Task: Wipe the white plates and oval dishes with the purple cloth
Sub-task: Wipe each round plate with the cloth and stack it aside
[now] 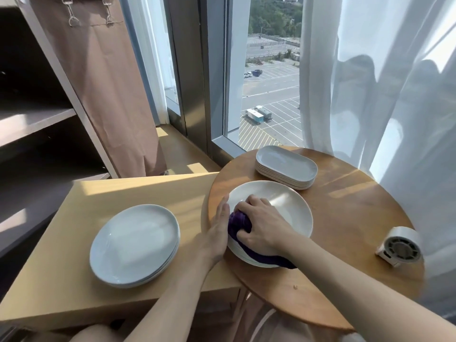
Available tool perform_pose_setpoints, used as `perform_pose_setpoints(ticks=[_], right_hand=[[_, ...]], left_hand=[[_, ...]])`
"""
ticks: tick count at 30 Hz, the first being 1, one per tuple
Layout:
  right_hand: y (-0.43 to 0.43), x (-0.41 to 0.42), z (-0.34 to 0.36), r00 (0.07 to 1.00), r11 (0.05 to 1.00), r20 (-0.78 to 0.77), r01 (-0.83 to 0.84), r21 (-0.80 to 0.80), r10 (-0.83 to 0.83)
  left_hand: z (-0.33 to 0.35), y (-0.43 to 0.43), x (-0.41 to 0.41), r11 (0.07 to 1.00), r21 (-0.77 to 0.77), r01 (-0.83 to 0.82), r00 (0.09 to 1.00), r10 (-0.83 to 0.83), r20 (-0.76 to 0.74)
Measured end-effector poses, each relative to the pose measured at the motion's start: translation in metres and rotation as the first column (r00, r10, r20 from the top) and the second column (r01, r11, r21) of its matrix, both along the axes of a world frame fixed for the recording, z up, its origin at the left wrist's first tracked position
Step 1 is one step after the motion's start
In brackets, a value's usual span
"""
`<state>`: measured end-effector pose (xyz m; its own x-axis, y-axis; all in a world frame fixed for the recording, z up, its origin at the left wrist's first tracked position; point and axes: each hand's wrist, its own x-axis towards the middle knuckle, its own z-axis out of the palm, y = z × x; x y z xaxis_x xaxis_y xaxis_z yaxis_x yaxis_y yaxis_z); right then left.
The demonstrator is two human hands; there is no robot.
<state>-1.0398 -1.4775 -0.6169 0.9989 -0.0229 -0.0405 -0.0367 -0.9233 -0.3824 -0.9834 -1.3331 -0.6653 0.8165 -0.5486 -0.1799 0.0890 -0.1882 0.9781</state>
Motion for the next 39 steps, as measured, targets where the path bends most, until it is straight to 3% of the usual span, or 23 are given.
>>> perform_pose_setpoints(ticks=[9, 14, 19, 28, 32, 39], right_hand=[[0.006, 0.032, -0.012, 0.980, 0.984, 0.192, 0.089, -0.154, -0.058], [-0.008, 0.043, -0.015, 0.968, 0.972, 0.250, 0.089, -0.216, -0.033], [-0.025, 0.048, -0.011, 0.948, 0.959, 0.313, 0.144, -0.243, -0.063], [-0.073, 0.023, 0.011, 0.998, 0.831, 0.066, 0.041, -0.554, -0.006], [-0.077, -0.006, 0.016, 1.000, 0.865, -0.025, -0.002, -0.502, -0.013], [-0.030, -0.026, 0.013, 0.994, 0.972, -0.109, -0.019, -0.235, -0.007]], left_hand=[[-0.008, -0.007, 0.001, 0.992, -0.075, -0.104, 0.993, 0.107, 0.047], [-0.015, -0.009, 0.005, 0.993, -0.031, -0.112, 0.984, 0.115, 0.137], [-0.009, -0.006, 0.005, 0.997, 0.044, -0.056, 0.990, 0.050, 0.129], [-0.009, -0.009, 0.004, 0.990, 0.112, -0.086, 0.992, 0.074, 0.105], [-0.010, -0.010, 0.002, 0.991, 0.103, -0.084, 0.992, 0.074, 0.097], [-0.012, -0.004, 0.003, 0.993, 0.109, -0.052, 0.993, 0.040, 0.110]])
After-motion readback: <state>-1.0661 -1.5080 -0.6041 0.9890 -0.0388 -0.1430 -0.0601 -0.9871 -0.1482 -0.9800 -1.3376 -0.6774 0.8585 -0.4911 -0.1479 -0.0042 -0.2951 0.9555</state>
